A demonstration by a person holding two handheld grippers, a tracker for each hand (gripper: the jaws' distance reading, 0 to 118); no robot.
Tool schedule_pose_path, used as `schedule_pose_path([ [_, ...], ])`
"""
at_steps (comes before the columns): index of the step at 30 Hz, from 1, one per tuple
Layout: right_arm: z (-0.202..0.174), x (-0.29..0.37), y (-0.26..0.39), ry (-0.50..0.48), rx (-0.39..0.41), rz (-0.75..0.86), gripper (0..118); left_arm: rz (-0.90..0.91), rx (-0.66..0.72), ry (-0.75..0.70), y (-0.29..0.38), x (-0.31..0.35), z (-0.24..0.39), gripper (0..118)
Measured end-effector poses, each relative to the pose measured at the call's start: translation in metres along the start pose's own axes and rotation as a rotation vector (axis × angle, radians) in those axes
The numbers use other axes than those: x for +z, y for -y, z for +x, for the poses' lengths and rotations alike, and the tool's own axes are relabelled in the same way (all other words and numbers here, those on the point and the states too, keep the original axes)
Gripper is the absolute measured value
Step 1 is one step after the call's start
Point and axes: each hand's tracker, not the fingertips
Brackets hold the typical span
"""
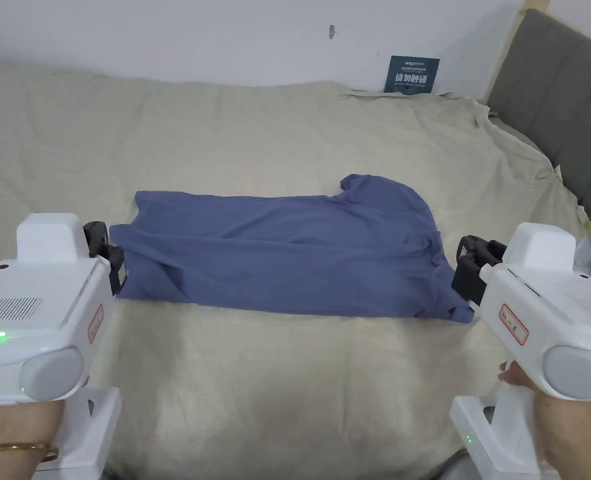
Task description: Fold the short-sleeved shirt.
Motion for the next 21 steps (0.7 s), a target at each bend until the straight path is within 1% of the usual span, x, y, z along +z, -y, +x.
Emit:
schedule_pose_path([
  [1,0.007,-0.004,0.003,-0.001,0.001,-0.001,0,0.001,0.002,0.001,0.0,0.0,0.0,0],
  [4,0.009,-0.006,0.003,-0.002,0.002,-0.003,0,-0.001,-0.005,0.005,0.001,0.001,0.003,0],
  [9,0.003,-0.004,0.0,-0.003,0.013,-0.013,0,-0.006,0.004,0.013,0.001,0.001,0.005,0],
  [14,0.007,-0.016,-0.016,0.0,0.032,-0.033,0,-0.008,0.013,0.017,-0.002,0.0,0.006,0],
  [18,0.016,-0.044,-0.038,0.007,0.032,-0.098,0,-0.013,0.026,0.023,-0.005,-0.005,0.007,0],
  [19,0.019,-0.054,-0.043,0.012,0.049,-0.156,0,-0.013,0.028,0.025,-0.006,-0.006,0.007,0],
  [21,0.024,-0.075,-0.052,0.032,0.042,-0.234,0,-0.016,0.027,0.026,-0.007,-0.009,0.008,0],
])
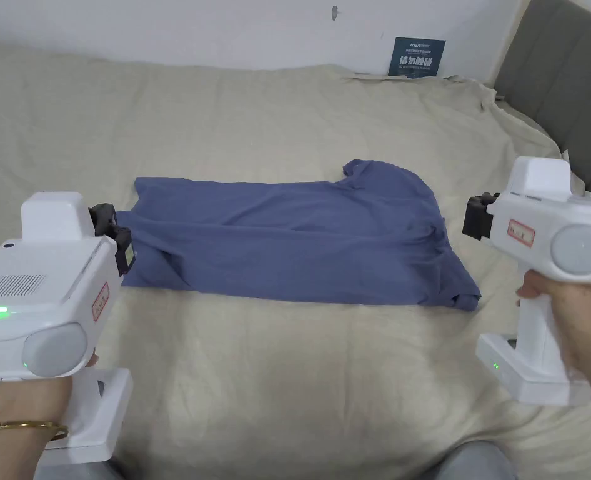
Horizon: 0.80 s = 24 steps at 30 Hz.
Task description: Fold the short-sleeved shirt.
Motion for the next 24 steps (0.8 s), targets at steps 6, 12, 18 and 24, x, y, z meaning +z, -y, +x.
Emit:
schedule_pose_path([
  [6,0.022,-0.061,-0.015,0.018,-0.027,-0.229,92,-0.007,0.012,0.009,-0.002,-0.008,0.002,0],
  [12,0.037,-0.111,0.006,0.04,-0.034,-0.399,101,-0.038,0.017,0.008,0.001,-0.022,0.003,0],
  [18,0.052,-0.15,0.042,0.085,-0.076,-0.539,101,-0.075,0.027,-0.002,0.008,-0.037,0.005,0],
  [24,0.057,-0.164,0.064,0.104,-0.127,-0.58,69,-0.104,0.021,0.0,0.014,-0.046,0.008,0],
])
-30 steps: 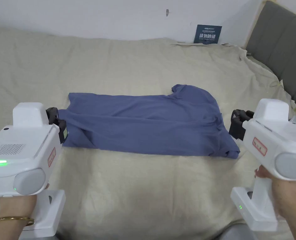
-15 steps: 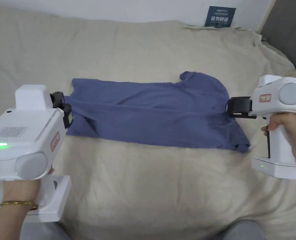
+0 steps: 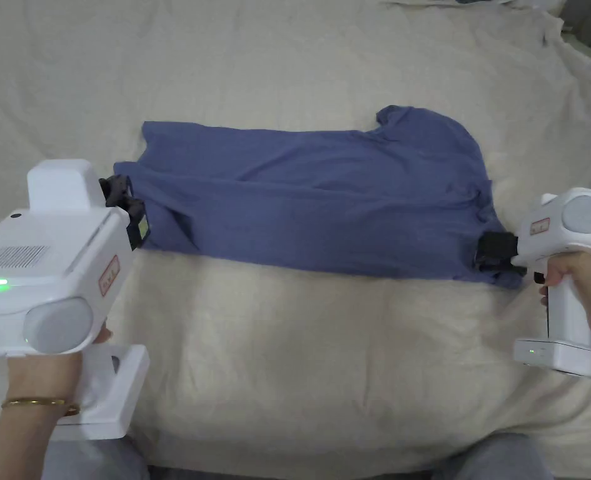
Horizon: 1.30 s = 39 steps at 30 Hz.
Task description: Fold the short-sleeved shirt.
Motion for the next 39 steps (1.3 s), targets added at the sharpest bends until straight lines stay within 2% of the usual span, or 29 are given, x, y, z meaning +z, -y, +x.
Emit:
schedule_pose_path([
  [2,-0.001,-0.004,0.001,-0.005,-0.006,0.002,66,-0.013,-0.005,-0.002,0.002,-0.003,0.001,0],
  [5,-0.004,-0.01,0.003,0.016,-0.004,0.002,24,-0.028,-0.006,0.0,0.005,-0.006,0.0,0],
  [6,-0.003,-0.011,0.004,0.011,-0.01,0.001,7,-0.03,-0.005,-0.001,0.005,-0.007,0.0,0],
  [8,-0.001,-0.01,0.007,-0.013,-0.046,-0.017,4,-0.04,-0.003,-0.005,0.005,-0.009,-0.001,0],
  [15,-0.001,-0.001,0.006,-0.015,-0.018,0.0,3,-0.102,0.023,-0.004,-0.003,-0.021,-0.007,0],
  [16,0.001,0.0,0.004,-0.018,-0.015,0.002,3,-0.124,0.046,0.0,-0.007,-0.025,-0.009,5],
  [17,0.0,0.003,0.003,-0.021,-0.013,0.008,3,-0.148,0.076,0.004,-0.011,-0.029,-0.012,14],
  [19,0.0,0.008,0.002,-0.031,-0.016,0.022,3,-0.199,0.11,0.013,-0.018,-0.04,-0.018,67],
  [21,0.0,0.011,0.0,-0.032,-0.014,0.033,3,-0.277,0.107,0.027,-0.026,-0.056,-0.025,110],
  [22,-0.001,0.013,0.001,-0.031,-0.011,0.041,3,-0.303,0.109,0.031,-0.03,-0.064,-0.029,117],
  [25,-0.001,0.016,0.0,-0.033,-0.008,0.051,3,-0.386,0.12,0.06,-0.043,-0.087,-0.042,118],
  [30,-0.003,0.017,0.002,-0.032,-0.019,0.053,3,-0.558,0.117,-0.021,-0.047,-0.136,-0.063,118],
  [35,0.0,0.012,0.004,-0.024,-0.022,0.044,3,-0.733,-0.085,-0.127,-0.021,-0.178,-0.066,115],
  [37,0.0,0.01,0.004,-0.02,-0.025,0.039,3,-0.757,-0.128,-0.144,-0.009,-0.187,-0.064,103],
  [39,0.0,0.007,0.004,-0.017,-0.024,0.032,3,-0.767,-0.105,-0.143,-0.002,-0.193,-0.065,85],
])
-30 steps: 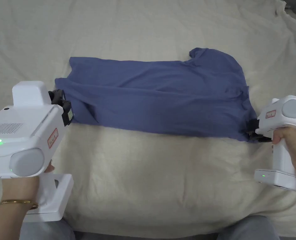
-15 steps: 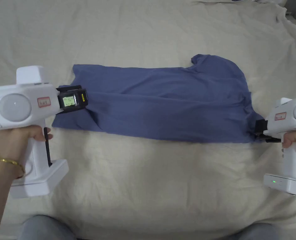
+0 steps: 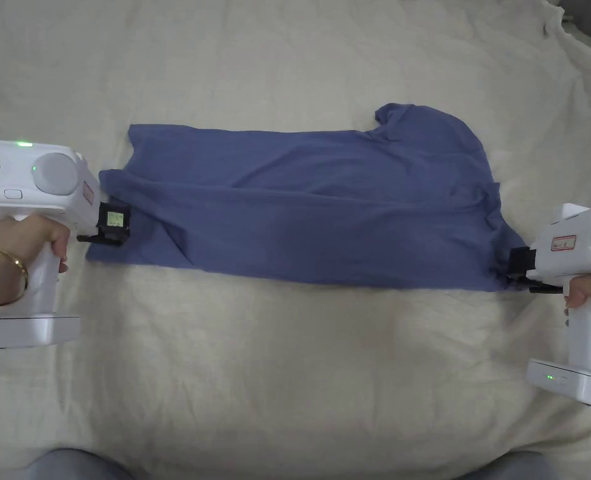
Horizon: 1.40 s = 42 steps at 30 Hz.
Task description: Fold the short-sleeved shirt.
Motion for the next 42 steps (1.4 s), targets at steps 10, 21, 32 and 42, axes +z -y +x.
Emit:
schedule_pose_path([
  [10,-0.005,-0.008,0.0,0.023,0.055,-0.023,3,0.005,0.016,0.041,0.013,-0.015,0.015,0],
  [21,-0.002,0.031,-0.007,0.023,0.112,0.009,3,0.12,0.138,0.15,0.015,0.051,-0.033,0],
  [32,0.027,0.093,0.048,-0.077,0.095,0.026,3,0.142,0.148,0.152,0.102,0.098,-0.074,0],
  [42,0.031,0.063,0.121,-0.083,0.073,-0.074,3,0.03,0.156,0.091,0.169,0.058,-0.069,0],
])
